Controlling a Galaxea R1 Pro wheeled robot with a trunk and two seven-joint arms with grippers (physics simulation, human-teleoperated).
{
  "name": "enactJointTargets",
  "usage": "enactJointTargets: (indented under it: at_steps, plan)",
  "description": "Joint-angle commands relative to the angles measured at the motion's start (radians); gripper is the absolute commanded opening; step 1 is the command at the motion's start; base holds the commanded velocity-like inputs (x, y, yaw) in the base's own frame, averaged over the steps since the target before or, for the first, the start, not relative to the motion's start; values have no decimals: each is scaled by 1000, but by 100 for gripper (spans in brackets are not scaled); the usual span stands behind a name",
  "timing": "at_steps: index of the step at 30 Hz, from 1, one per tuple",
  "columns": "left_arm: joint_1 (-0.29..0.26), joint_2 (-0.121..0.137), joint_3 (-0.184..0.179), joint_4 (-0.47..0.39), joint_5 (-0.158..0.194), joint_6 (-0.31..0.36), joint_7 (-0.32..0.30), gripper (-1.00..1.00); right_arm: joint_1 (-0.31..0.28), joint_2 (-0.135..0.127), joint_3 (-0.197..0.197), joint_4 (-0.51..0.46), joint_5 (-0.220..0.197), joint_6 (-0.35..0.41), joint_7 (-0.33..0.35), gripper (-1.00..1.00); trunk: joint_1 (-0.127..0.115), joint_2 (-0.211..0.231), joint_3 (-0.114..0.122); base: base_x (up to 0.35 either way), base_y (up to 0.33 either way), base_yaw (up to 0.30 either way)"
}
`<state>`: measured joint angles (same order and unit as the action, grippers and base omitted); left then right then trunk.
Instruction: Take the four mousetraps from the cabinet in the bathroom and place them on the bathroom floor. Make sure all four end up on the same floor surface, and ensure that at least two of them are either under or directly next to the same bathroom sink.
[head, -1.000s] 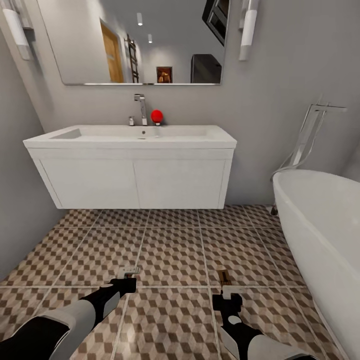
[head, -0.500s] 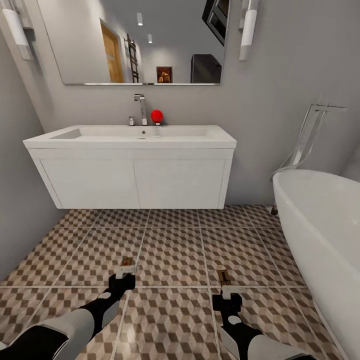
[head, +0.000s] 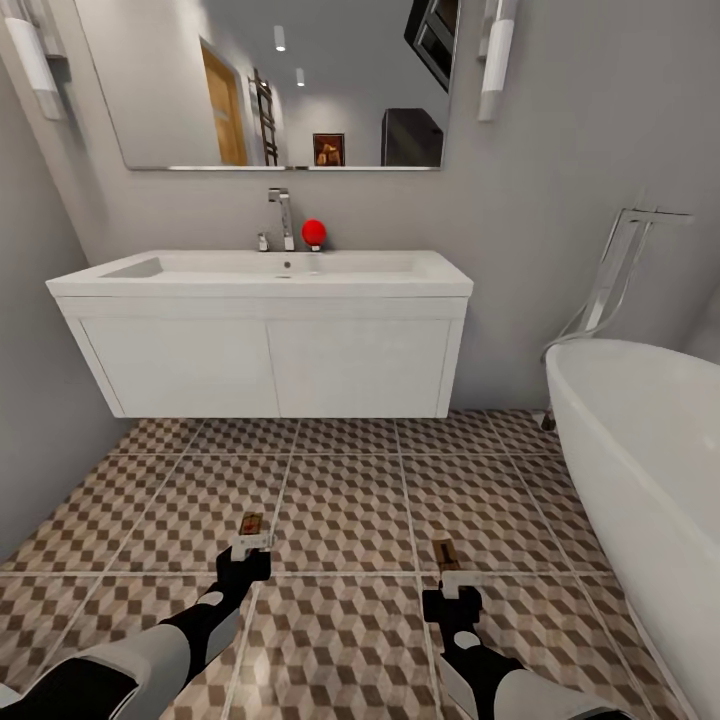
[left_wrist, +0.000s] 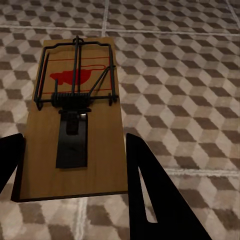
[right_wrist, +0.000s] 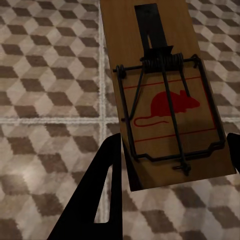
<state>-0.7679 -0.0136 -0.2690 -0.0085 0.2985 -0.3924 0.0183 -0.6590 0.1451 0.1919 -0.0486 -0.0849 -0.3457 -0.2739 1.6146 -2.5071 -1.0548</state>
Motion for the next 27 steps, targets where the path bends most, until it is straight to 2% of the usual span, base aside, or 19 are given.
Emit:
enactJointTargets:
  at_steps: [1, 6, 7, 9, 27]
  plan:
    - [-1, 0, -9, 1, 6, -3, 2, -100, -1, 0, 8, 1, -10, -4, -2, -100, 0, 0, -1, 0, 0, 0]
    - [-2, -1, -9, 1, 11, -4, 5, -100, -1, -1, 7, 1, -3, -4, -4, -100, 0, 0, -1, 0, 0, 0]
    - [-2, -7, -7, 1, 10, 52, 7, -100, -1, 2, 6, 1, -2, -4, -4, -100, 0, 0, -1, 232, 0, 0]
    - [-1, -8, -7, 1, 7, 69, 6, -100, -1, 0, 6, 1, -1, -4, -4, -100, 0, 0, -1, 281, 0, 0]
    - [-2, -6, -7, 1, 5, 72, 5, -100, -1, -1, 8, 1, -1, -4, -3, -100, 0, 0, -1, 318, 0, 0]
